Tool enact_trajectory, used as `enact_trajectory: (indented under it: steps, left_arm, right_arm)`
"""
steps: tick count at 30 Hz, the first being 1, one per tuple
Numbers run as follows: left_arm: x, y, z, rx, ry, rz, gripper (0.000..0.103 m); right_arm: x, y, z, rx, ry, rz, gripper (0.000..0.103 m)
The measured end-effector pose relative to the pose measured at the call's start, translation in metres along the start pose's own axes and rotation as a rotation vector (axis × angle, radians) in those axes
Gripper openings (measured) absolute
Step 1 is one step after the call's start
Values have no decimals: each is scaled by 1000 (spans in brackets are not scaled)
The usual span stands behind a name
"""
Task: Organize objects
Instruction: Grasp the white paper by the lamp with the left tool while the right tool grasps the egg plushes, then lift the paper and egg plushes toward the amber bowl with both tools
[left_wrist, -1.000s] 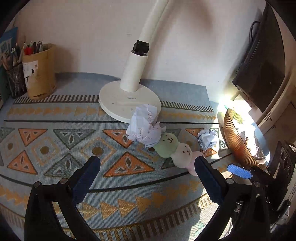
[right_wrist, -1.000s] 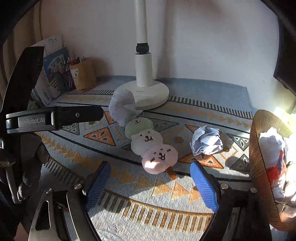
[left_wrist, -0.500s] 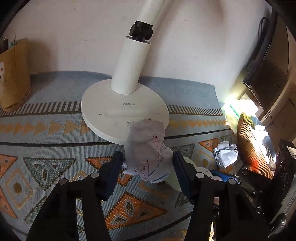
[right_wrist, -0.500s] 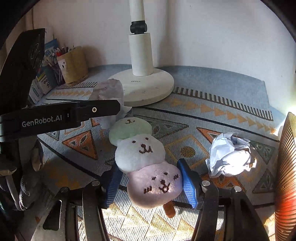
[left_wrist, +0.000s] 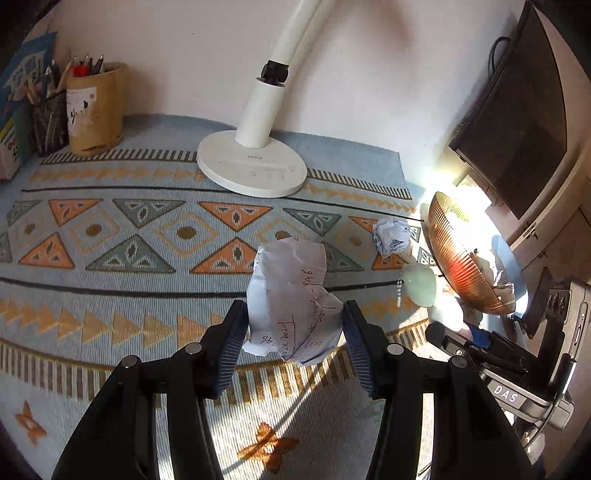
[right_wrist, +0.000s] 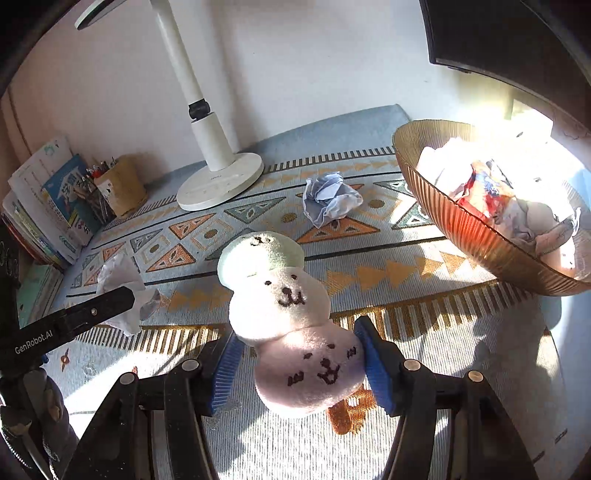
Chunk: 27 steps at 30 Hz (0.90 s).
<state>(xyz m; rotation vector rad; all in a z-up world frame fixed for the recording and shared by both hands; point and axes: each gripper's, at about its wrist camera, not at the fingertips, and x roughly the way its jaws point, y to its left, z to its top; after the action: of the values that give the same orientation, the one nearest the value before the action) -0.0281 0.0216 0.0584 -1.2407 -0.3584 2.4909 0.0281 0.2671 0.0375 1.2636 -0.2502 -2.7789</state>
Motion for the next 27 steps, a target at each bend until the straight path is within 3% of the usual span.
enact_trajectory:
  steps: [3,7,15,27]
  left_arm:
    - [13,0,-26,-48,38,42,50]
    - [7,-4,-42,-28,-62,54,50]
    - [4,15,-43,-123,-87,-41,50]
    - [2,6,-46,-93,-94,-20,50]
  right_arm:
    - [7,3,-16,-26,-21,12,62]
    - [20,10,-15,-70,37,54,70]
    - [24,19,-20,-108,61,46,73]
    - [26,22,-21,-131,64,56,78]
